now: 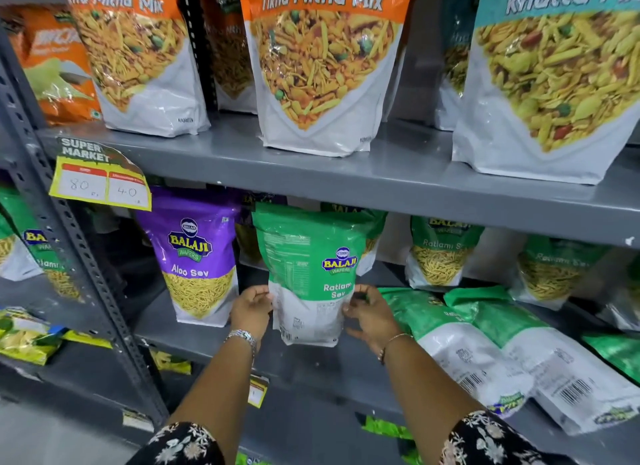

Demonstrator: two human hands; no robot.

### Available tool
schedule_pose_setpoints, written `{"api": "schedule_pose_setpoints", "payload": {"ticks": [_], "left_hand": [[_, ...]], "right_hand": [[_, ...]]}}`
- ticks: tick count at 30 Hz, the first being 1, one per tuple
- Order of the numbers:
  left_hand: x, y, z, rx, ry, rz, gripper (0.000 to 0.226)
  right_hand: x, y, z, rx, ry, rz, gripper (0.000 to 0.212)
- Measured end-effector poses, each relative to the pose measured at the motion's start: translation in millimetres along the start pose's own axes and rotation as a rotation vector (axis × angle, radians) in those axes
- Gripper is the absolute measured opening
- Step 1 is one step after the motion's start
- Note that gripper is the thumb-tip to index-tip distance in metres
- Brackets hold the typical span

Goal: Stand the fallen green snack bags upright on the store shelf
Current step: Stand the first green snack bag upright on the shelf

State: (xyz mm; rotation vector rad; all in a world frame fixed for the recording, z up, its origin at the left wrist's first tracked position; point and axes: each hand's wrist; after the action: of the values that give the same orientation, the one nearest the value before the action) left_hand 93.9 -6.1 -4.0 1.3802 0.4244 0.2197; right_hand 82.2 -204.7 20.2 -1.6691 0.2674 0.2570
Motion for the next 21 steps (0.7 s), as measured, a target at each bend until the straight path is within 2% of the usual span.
{"api": "schedule_pose_setpoints", "payload": {"ticks": [3, 8, 10, 12, 13, 15, 18, 21], "left_hand": [[-2.9, 1.0, -0.6, 0.097, -0.029, 0.021, 0.039], [-10.3, -0.4, -1.2, 0.052, -0.153, -0.025, 0.051], [-12.6, -0.4, -0.5, 0.039, -0.174, -0.028, 0.052], [-13.5, -3.2, 0.3, 0.027, -0.172, -0.028, 0.047], [-14.4, -4.4, -0.2, 0.025, -0.172, -0.021, 0.045], [-18.1, -5.7, -2.8, 0.010, -0.152, -0.008, 0.040], [-26.9, -10.5, -6.2, -0.085, -0.082, -0.006, 0.035], [-43.4, -22.0, -8.6, -0.137, -0.044, 0.026, 0.038]], "right_hand": [[-3.1, 11.4, -6.2, -0.045, 0.021, 0.040, 0.049], [-9.7, 22.5, -1.5, -0.065, -0.029, 0.113, 0.051], [-8.7, 24.7, 9.5, -0.112, 0.122, 0.073, 0.054], [-12.8, 29.0, 22.3, -0.152, 0.395, -0.001, 0.039], [-17.1, 31.3, 29.9, -0.153, 0.472, -0.049, 0.029], [-23.9, 39.3, 48.3, -0.193, 0.440, -0.135, 0.023], [-27.2, 47.8, 73.1, -0.247, 0.347, -0.222, 0.039], [-25.4, 46.2, 77.3, -0.233, 0.330, -0.238, 0.070]]}}
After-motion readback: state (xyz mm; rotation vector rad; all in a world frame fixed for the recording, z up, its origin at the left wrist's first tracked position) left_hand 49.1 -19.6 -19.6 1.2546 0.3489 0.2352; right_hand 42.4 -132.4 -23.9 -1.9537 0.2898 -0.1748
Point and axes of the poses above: each hand's wrist, its own x-axis towards the middle knuckle, its own z-axis out of the palm, y = z × x, and after that the axes turned 9 degrees about -x, right-handed
